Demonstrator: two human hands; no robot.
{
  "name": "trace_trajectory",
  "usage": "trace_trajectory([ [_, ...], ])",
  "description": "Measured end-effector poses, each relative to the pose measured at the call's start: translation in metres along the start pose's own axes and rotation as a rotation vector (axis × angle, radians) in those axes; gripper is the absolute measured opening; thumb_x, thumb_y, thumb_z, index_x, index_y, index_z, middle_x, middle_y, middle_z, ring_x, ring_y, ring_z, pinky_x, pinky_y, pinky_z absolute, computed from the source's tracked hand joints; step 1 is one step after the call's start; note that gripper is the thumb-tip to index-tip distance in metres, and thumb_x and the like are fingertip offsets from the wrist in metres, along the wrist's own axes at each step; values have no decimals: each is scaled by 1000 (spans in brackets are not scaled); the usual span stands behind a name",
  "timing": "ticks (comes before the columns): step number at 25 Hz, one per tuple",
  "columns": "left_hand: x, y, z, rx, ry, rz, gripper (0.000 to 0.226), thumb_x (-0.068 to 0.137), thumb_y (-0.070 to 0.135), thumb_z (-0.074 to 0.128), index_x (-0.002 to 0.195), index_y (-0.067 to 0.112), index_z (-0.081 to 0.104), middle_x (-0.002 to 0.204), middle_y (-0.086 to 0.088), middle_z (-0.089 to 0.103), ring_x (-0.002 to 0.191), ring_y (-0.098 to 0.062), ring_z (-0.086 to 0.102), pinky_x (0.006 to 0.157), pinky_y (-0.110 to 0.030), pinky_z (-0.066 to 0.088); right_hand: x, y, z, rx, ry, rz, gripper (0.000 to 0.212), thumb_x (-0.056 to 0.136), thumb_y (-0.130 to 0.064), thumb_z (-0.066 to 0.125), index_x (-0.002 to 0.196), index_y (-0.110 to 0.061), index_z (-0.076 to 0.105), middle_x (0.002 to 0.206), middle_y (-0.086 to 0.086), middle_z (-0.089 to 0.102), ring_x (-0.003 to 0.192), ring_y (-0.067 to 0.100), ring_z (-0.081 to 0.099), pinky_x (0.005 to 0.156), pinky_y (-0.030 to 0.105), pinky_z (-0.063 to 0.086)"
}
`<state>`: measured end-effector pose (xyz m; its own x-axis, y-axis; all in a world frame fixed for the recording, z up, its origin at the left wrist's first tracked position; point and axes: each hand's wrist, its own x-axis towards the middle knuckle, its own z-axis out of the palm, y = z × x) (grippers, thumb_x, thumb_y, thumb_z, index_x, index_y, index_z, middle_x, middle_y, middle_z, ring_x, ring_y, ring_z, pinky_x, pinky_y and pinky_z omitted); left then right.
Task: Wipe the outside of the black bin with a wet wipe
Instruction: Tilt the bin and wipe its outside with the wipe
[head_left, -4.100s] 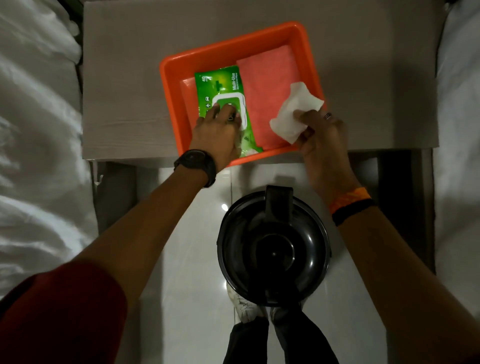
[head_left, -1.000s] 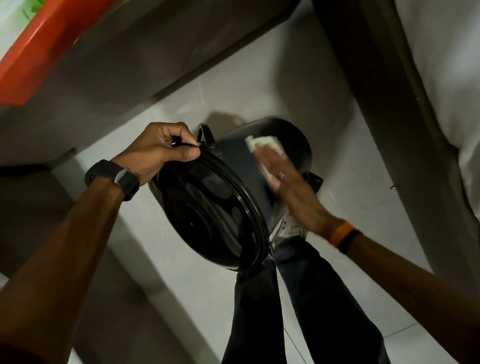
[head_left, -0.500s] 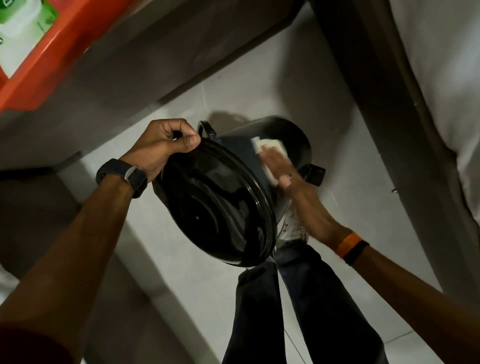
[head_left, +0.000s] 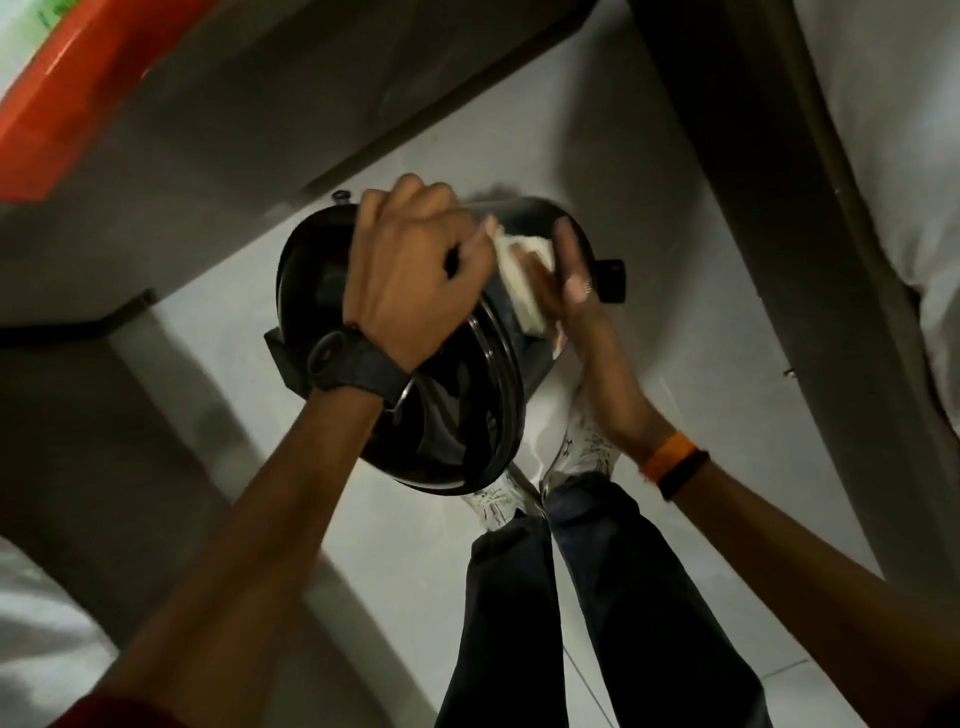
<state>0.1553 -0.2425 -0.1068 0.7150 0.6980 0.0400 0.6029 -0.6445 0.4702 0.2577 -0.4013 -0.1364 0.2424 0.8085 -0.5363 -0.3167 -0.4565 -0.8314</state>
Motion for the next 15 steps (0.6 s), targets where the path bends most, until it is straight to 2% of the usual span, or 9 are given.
trace_trajectory([
  [1,0,-4,-4,-40,-19,-62,44,99,29,47,57,18,46,62,2,46,73,-26,52,80,-38,32,-19,1,16,-70,-61,-71,48,112,-52,30,158,-41,40,154,-41,44,151,-15,34,123,9,29],
  [2,-3,-6,-6,-72,-31,-122,48,101,28,45,54,20,40,57,6,40,67,-24,49,79,-37,32,-32,3,28,-156,-128,-136,49,112,-51,29,157,-40,42,163,-31,39,158,-7,27,130,17,22],
  [4,-11,-8,-9,-100,-38,-220,53,103,26,45,51,18,35,50,9,34,61,-19,44,77,-36,33,-24,17,27,-374,-164,-220,52,113,-39,28,162,-25,36,176,-12,18,166,7,7,137,33,4],
  [7,-21,-11,-9,-120,-47,-274,58,103,23,46,47,18,30,45,9,31,57,-17,40,78,-36,36,22,25,-7,-493,26,22,54,115,-21,31,167,-17,18,179,0,-1,166,15,-4,138,41,1],
  [9,-19,-13,-10,-148,-36,-303,60,102,25,47,45,12,36,44,1,37,56,-19,42,77,-35,36,42,26,-26,-615,73,133,58,116,-26,27,168,-20,5,178,3,-11,166,21,-12,136,51,-1],
  [10,-14,-13,-10,-159,-32,-325,60,102,26,47,45,8,39,45,-3,40,55,-20,43,75,-34,35,43,28,-26,-641,60,116,59,115,-33,26,168,-22,4,178,4,-13,166,21,-14,136,49,-2],
  [12,-3,-18,-12,-209,-20,-420,62,101,31,47,44,9,36,44,-4,37,52,-23,42,67,-31,33,28,26,-3,-609,-64,-75,64,108,-50,24,166,-26,12,178,4,-7,164,13,-17,135,36,-3],
  [14,7,-28,-13,-284,-8,-525,62,100,33,50,44,13,31,44,-3,34,49,-22,38,58,-31,30,-7,29,24,-601,-185,-278,72,105,-67,16,165,-27,13,176,-9,-5,161,1,-18,132,28,-9],
  [15,11,-33,-13,-308,-7,-561,62,100,33,51,45,13,32,44,-2,33,48,-19,36,55,-30,29,-25,33,29,-624,-227,-328,73,106,-67,13,167,-26,12,175,-16,-4,162,1,-16,133,29,-12],
])
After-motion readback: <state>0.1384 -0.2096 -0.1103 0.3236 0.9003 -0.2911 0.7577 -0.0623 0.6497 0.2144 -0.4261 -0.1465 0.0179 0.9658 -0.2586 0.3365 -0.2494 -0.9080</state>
